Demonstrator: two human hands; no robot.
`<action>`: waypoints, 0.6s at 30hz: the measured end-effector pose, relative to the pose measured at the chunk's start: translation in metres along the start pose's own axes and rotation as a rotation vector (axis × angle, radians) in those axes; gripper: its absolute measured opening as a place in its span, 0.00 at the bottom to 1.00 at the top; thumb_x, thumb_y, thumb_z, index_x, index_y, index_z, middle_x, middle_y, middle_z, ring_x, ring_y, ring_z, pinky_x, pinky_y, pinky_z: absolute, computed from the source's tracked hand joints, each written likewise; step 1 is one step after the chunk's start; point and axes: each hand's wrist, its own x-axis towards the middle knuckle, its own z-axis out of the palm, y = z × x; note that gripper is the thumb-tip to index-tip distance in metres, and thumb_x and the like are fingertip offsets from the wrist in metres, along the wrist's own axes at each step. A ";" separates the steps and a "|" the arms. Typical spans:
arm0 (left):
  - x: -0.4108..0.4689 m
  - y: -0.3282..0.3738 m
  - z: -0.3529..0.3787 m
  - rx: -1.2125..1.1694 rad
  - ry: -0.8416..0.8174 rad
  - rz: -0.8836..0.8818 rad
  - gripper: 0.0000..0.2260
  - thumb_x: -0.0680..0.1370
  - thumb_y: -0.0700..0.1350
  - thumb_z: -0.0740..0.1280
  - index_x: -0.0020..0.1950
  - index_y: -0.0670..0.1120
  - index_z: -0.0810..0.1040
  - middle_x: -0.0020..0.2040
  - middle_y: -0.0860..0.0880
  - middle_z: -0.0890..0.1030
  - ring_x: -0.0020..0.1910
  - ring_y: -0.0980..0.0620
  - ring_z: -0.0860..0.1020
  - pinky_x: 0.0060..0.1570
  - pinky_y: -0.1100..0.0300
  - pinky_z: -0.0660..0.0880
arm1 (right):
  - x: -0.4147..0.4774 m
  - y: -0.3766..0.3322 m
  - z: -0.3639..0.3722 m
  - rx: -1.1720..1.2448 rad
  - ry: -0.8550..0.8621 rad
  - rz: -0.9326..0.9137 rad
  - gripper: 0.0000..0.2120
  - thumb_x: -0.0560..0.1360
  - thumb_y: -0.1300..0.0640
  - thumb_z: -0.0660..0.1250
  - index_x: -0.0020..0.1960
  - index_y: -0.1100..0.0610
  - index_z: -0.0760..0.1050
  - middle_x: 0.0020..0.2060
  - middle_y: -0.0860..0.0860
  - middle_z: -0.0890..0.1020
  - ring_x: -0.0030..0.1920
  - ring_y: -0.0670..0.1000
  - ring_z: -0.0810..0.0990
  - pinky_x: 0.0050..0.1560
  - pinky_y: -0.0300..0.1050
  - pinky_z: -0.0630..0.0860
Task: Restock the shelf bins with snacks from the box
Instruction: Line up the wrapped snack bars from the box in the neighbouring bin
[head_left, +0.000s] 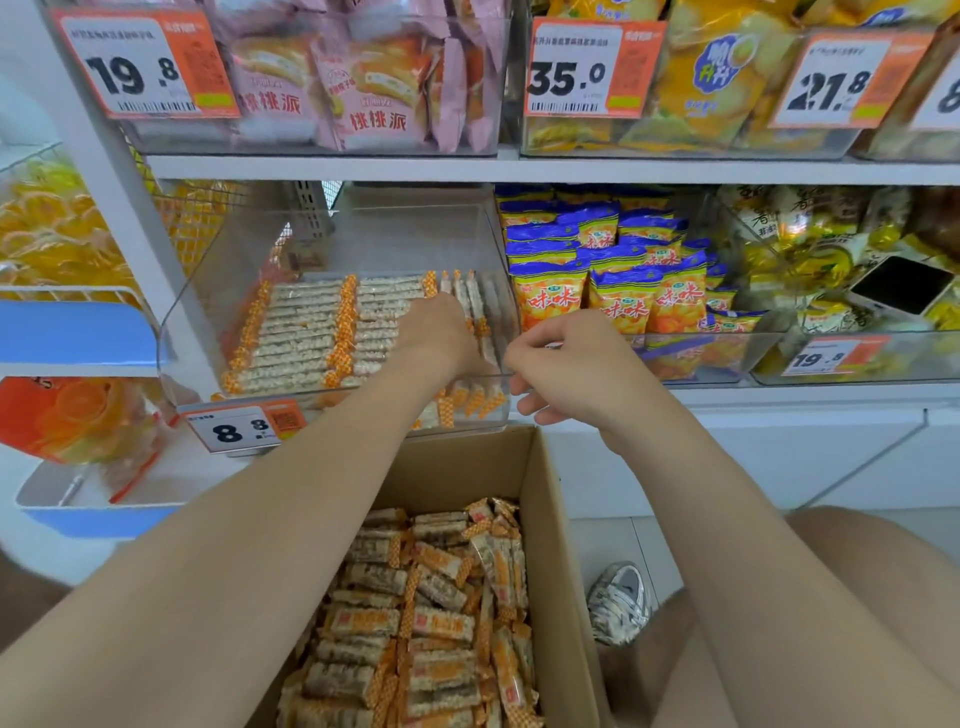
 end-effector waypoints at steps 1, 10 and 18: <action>0.001 0.003 -0.001 -0.004 -0.002 -0.010 0.27 0.71 0.55 0.80 0.55 0.38 0.72 0.52 0.43 0.81 0.54 0.43 0.81 0.47 0.53 0.77 | 0.001 0.000 0.001 -0.003 -0.003 0.002 0.06 0.80 0.57 0.67 0.48 0.52 0.83 0.39 0.53 0.87 0.36 0.51 0.88 0.34 0.41 0.83; 0.003 -0.040 0.003 -0.062 0.108 0.232 0.10 0.78 0.38 0.67 0.38 0.41 0.84 0.40 0.42 0.85 0.42 0.44 0.84 0.45 0.47 0.83 | 0.008 0.011 0.009 -0.250 -0.036 -0.043 0.12 0.80 0.57 0.66 0.50 0.64 0.85 0.41 0.63 0.87 0.38 0.60 0.87 0.40 0.54 0.87; -0.079 -0.101 -0.005 0.028 0.157 0.291 0.28 0.80 0.62 0.49 0.63 0.50 0.81 0.57 0.47 0.85 0.56 0.42 0.81 0.57 0.47 0.77 | 0.002 0.020 0.040 -0.494 0.010 -0.361 0.11 0.81 0.61 0.63 0.56 0.57 0.83 0.41 0.49 0.83 0.40 0.49 0.82 0.42 0.45 0.79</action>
